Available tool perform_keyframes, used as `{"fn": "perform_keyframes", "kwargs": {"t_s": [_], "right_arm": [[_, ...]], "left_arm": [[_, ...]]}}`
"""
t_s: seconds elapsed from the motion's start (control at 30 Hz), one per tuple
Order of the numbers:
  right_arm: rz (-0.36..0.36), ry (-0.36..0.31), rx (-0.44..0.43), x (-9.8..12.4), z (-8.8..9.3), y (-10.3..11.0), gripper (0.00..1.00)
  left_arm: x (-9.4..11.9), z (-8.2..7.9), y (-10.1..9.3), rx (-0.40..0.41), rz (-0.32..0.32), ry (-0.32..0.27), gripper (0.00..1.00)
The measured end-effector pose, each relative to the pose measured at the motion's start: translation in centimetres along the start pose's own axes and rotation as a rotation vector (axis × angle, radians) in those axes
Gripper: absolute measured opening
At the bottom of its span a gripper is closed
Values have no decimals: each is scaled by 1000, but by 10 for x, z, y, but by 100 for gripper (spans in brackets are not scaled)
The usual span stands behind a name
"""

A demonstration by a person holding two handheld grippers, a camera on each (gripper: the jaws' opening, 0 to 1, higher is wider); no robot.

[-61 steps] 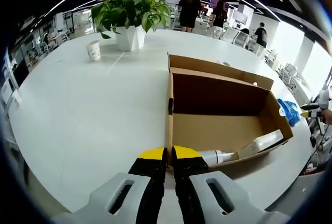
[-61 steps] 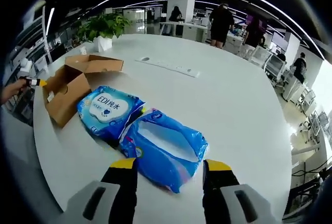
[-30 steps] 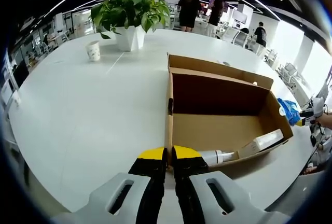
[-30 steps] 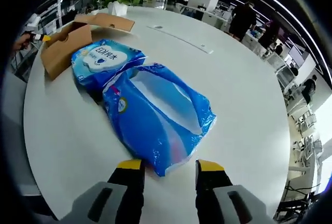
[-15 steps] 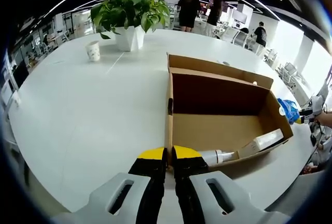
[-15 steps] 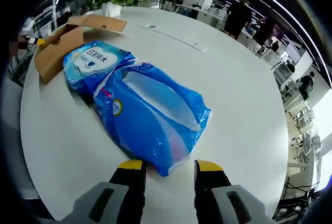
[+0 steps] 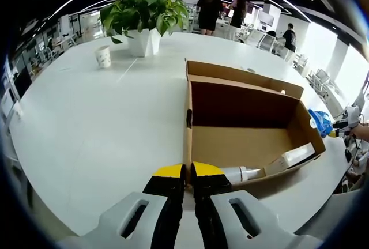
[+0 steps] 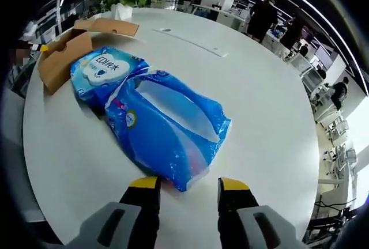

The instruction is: Operate the shoe box by opening the lid, removing the specified soft item, and placing it in the target area until the item is outside and the box remains undamaged.

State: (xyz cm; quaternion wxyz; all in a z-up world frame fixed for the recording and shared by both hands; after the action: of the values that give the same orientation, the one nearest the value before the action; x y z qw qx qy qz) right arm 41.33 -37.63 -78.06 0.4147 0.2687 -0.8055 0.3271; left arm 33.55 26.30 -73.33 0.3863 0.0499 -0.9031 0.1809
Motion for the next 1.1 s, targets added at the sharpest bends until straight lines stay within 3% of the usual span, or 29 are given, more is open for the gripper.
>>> {"fn": "perform_keyframes", "kwargs": {"t_s": [0.53, 1.1], "right_arm": [[3, -37, 49, 27, -14, 9, 40], [-84, -97, 182, 48, -56, 35, 45]], "left_arm": [[2, 0, -1, 2, -1, 7, 2], [3, 0, -2, 5, -4, 18, 2]]}}
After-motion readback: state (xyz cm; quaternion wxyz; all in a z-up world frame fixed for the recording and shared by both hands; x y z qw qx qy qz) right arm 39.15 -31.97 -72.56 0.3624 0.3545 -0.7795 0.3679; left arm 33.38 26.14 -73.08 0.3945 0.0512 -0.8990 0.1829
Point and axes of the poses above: the point that each gripper's makers call its tool centre point, and the gripper's own axes: x roughly backward along the fingers, y roughly to its left, z roughly out of its underside, the point moved 6 cm from there along x, roughly backward along the fingers, and after that the axes turned 14 degrees about x, right-handed, at the moved point
